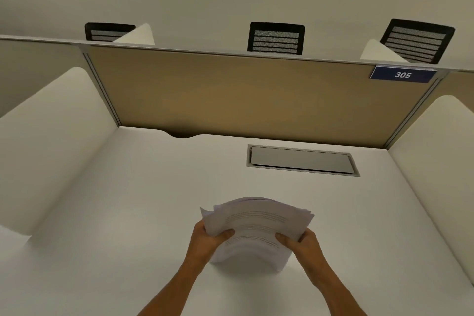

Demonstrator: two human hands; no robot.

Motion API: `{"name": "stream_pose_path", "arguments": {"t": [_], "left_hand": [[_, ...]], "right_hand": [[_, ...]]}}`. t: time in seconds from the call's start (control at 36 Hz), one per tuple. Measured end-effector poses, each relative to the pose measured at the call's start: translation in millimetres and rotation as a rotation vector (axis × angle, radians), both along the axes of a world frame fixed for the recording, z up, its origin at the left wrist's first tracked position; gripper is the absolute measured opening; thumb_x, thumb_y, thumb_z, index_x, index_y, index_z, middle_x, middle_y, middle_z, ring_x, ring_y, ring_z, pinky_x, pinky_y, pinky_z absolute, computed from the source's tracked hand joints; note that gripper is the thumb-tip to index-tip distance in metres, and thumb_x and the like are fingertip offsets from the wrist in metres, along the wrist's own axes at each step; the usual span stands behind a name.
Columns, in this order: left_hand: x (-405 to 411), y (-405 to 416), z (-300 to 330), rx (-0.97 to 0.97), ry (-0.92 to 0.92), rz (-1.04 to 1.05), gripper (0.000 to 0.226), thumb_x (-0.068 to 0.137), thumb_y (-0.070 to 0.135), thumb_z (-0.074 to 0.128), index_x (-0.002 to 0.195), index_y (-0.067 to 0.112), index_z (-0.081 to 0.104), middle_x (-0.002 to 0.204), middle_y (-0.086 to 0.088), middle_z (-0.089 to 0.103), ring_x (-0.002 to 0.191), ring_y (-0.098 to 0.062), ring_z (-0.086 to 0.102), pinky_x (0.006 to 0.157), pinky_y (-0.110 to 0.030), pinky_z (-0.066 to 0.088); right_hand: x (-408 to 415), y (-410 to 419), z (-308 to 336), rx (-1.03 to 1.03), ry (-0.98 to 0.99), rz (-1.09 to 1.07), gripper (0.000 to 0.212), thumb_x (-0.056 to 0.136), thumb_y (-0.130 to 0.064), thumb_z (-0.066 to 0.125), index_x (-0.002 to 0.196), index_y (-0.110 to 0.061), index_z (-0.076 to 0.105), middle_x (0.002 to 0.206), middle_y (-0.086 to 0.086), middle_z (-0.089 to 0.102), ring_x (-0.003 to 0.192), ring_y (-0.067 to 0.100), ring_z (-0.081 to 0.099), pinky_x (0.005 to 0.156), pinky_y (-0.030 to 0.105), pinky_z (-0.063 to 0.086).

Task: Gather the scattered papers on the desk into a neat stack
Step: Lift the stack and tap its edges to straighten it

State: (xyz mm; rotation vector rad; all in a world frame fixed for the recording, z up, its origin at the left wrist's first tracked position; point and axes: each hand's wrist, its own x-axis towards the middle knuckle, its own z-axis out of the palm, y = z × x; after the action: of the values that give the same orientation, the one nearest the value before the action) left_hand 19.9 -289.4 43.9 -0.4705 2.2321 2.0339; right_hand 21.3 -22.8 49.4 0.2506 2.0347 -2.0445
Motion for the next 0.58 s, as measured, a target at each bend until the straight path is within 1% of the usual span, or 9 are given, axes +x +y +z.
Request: {"name": "stream_pose_path", "arguments": {"t": [0.06, 0.11, 0.19, 0.28, 0.36, 0.42, 0.47, 0.53, 0.58], "left_hand": [[1.8, 1.1, -3.3, -0.006, 0.004, 0.042, 0.047, 0.059, 0.027, 0.090, 0.102, 0.021, 0.073, 0.094, 0.000, 0.078, 0.089, -0.017, 0.072, 0.070, -0.027, 0.061], [1.9, 3.3, -3.6, -0.018, 0.022, 0.082, 0.043, 0.063, 0.024, 0.091, 0.102, 0.020, 0.073, 0.092, 0.001, 0.078, 0.085, -0.016, 0.073, 0.066, -0.027, 0.061], [0.6, 11.3, 2.0, -0.016, 0.052, 0.142, 0.026, 0.067, 0.020, 0.089, 0.087, 0.025, 0.074, 0.079, 0.006, 0.078, 0.074, -0.012, 0.073, 0.054, -0.019, 0.056], [-3.2, 21.0, 9.1, 0.011, 0.075, 0.153, 0.019, 0.066, 0.022, 0.089, 0.078, 0.025, 0.075, 0.074, 0.005, 0.077, 0.067, -0.012, 0.073, 0.051, -0.017, 0.054], [-6.4, 23.8, 14.6, 0.020, 0.094, 0.132, 0.024, 0.064, 0.031, 0.089, 0.083, 0.027, 0.074, 0.077, 0.006, 0.077, 0.069, -0.010, 0.073, 0.051, -0.016, 0.054], [-7.4, 21.5, 13.1, 0.015, 0.085, 0.100, 0.031, 0.062, 0.038, 0.088, 0.088, 0.029, 0.073, 0.081, 0.007, 0.076, 0.074, -0.010, 0.073, 0.052, -0.016, 0.055], [-7.0, 18.5, 8.3, 0.001, 0.066, 0.059, 0.034, 0.064, 0.037, 0.087, 0.094, 0.030, 0.072, 0.084, 0.006, 0.077, 0.078, -0.010, 0.073, 0.055, -0.017, 0.056], [-7.1, 16.6, 2.8, -0.025, 0.051, 0.020, 0.036, 0.068, 0.034, 0.087, 0.099, 0.026, 0.071, 0.088, 0.004, 0.076, 0.081, -0.014, 0.073, 0.058, -0.019, 0.057], [-7.3, 17.3, 0.8, -0.040, 0.042, -0.001, 0.034, 0.069, 0.035, 0.086, 0.099, 0.025, 0.072, 0.090, 0.003, 0.076, 0.082, -0.016, 0.073, 0.058, -0.020, 0.058]], "right_hand": [[-0.8, -2.1, -1.4, 0.011, -0.012, 0.000, 0.039, 0.064, -0.035, 0.089, 0.101, -0.034, 0.077, 0.103, -0.006, 0.080, 0.090, 0.007, 0.075, 0.069, 0.015, 0.058], [-2.3, -3.8, 0.3, 0.009, -0.008, -0.024, 0.041, 0.063, -0.039, 0.088, 0.102, -0.034, 0.077, 0.102, -0.008, 0.079, 0.090, 0.006, 0.074, 0.069, 0.014, 0.058], [-5.0, -7.5, 4.6, 0.003, 0.009, -0.033, 0.034, 0.070, -0.038, 0.085, 0.103, -0.038, 0.077, 0.101, -0.008, 0.079, 0.091, 0.007, 0.074, 0.069, 0.015, 0.058], [-7.4, -9.6, 6.1, 0.001, 0.028, -0.043, 0.041, 0.066, -0.042, 0.087, 0.104, -0.031, 0.078, 0.099, -0.002, 0.080, 0.088, 0.013, 0.076, 0.067, 0.021, 0.060], [-7.7, -5.4, 5.4, -0.005, 0.044, -0.074, 0.043, 0.061, -0.043, 0.090, 0.101, -0.032, 0.079, 0.098, -0.001, 0.080, 0.087, 0.016, 0.077, 0.066, 0.025, 0.061], [-6.7, -0.7, 2.2, -0.009, 0.040, -0.077, 0.048, 0.059, -0.042, 0.092, 0.104, -0.030, 0.077, 0.099, -0.001, 0.080, 0.089, 0.017, 0.077, 0.067, 0.028, 0.062], [-6.0, 1.8, -0.7, 0.003, 0.023, -0.058, 0.054, 0.058, -0.044, 0.092, 0.107, -0.028, 0.076, 0.101, -0.001, 0.080, 0.090, 0.018, 0.077, 0.068, 0.029, 0.063], [-6.6, 2.9, -2.4, 0.013, 0.017, -0.051, 0.056, 0.057, -0.046, 0.090, 0.108, -0.026, 0.076, 0.100, -0.001, 0.080, 0.089, 0.018, 0.077, 0.067, 0.028, 0.062], [-7.7, 2.4, -2.4, 0.012, 0.015, -0.046, 0.050, 0.059, -0.046, 0.089, 0.104, -0.028, 0.078, 0.099, 0.000, 0.080, 0.089, 0.020, 0.077, 0.066, 0.029, 0.062]]}}
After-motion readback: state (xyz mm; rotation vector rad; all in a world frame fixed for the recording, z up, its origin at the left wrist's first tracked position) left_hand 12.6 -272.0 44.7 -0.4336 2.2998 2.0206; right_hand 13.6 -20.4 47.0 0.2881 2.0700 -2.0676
